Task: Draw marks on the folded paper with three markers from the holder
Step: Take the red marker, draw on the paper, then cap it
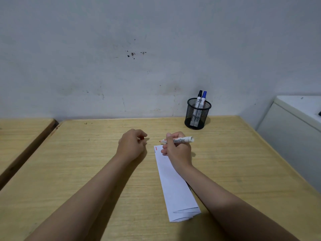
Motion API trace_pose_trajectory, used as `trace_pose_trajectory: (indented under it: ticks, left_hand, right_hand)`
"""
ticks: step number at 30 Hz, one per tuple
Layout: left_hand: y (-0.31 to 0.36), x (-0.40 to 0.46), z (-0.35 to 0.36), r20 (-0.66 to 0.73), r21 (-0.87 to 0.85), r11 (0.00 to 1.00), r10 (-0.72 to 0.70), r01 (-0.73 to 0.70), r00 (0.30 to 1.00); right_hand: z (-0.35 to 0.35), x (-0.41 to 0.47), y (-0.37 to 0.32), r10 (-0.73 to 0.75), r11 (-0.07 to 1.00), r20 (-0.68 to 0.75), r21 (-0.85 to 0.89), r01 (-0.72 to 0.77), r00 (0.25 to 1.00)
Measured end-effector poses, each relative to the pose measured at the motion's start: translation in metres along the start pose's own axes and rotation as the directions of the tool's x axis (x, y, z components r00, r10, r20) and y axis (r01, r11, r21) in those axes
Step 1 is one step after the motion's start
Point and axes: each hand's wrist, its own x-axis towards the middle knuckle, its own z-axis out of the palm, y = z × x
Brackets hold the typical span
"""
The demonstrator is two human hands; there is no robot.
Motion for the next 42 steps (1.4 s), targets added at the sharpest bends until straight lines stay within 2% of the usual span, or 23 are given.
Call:
trace_pose_trajectory:
  ticks: [3,6,11,18,30,42]
  left_hand:
    - [0.003,0.0,-0.004,-0.027,-0.15,0.989,-0.013,0.008,1.0]
    - [0.008,-0.002,-0.006,-0.005,-0.347,0.937,-0.056,0.05,0.998]
    - [0.013,-0.005,-0.006,0.116,-0.611,0.763,-0.178,0.212,0.977]
    - [0.016,0.0,-0.006,0.233,-0.679,0.676,-0.172,0.287,0.957]
    - [0.023,-0.001,-0.009,0.284,-0.715,0.631,-0.133,0.303,0.949]
    - [0.039,0.003,-0.02,0.257,-0.761,0.618,0.007,0.198,0.966]
  right_hand:
    - [0.0,0.0,0.0,0.011,1.0,-0.002,0.001,-0.011,1.0]
    - [0.0,0.0,-0.001,0.028,0.999,-0.018,0.026,-0.027,0.999]
    - [-0.004,0.0,-0.003,0.059,0.991,-0.014,0.118,-0.057,0.998]
    - [-0.005,0.002,-0.003,0.033,0.979,0.034,0.199,-0.039,0.999]
    - [-0.007,0.007,-0.013,0.127,0.915,0.047,0.381,-0.135,0.991]
    - [-0.005,0.017,-0.03,-0.065,0.93,0.103,0.367,0.023,0.993]
